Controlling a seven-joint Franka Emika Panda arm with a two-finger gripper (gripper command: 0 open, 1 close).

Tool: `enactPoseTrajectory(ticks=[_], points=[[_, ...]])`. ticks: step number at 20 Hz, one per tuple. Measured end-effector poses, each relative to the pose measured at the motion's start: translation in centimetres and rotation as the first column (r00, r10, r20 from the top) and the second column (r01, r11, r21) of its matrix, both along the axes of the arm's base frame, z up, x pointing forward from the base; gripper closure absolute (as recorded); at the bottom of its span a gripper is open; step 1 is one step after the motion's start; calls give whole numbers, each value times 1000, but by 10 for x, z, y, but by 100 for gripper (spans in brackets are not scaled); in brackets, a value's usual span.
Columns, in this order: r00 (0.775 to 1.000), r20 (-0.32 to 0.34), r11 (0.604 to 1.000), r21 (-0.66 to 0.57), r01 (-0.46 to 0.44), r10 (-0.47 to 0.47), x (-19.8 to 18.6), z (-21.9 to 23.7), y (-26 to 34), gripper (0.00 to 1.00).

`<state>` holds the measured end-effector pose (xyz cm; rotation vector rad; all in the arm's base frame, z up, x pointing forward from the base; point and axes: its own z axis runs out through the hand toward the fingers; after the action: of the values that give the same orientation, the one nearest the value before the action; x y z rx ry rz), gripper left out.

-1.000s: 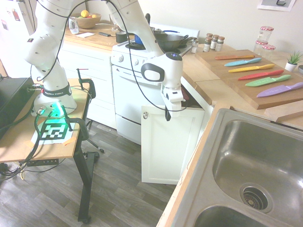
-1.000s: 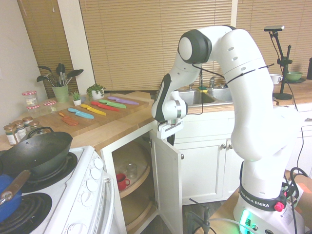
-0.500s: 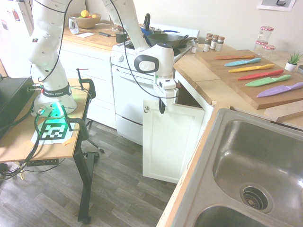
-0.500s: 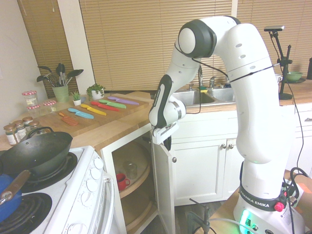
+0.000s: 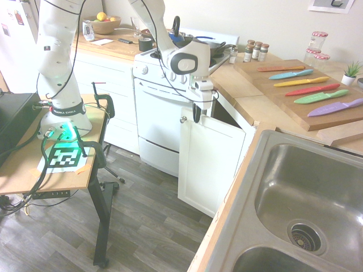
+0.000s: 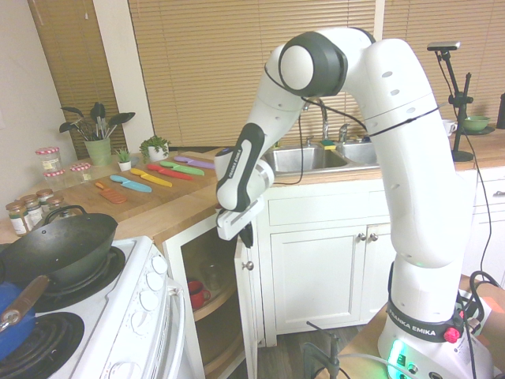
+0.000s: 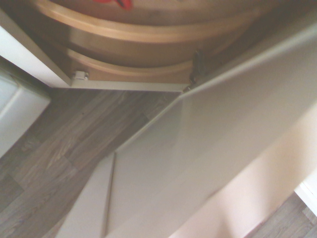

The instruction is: Close the cabinet

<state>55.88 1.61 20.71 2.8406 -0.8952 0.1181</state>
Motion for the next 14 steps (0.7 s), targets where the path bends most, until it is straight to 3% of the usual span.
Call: enactPoseTrajectory(ticks=[10, 14], points=[[999, -30, 1000, -8, 21, -21, 77, -8, 41, 100], [1000, -22, 1000, 13, 15, -14, 87, -8, 57, 100]])
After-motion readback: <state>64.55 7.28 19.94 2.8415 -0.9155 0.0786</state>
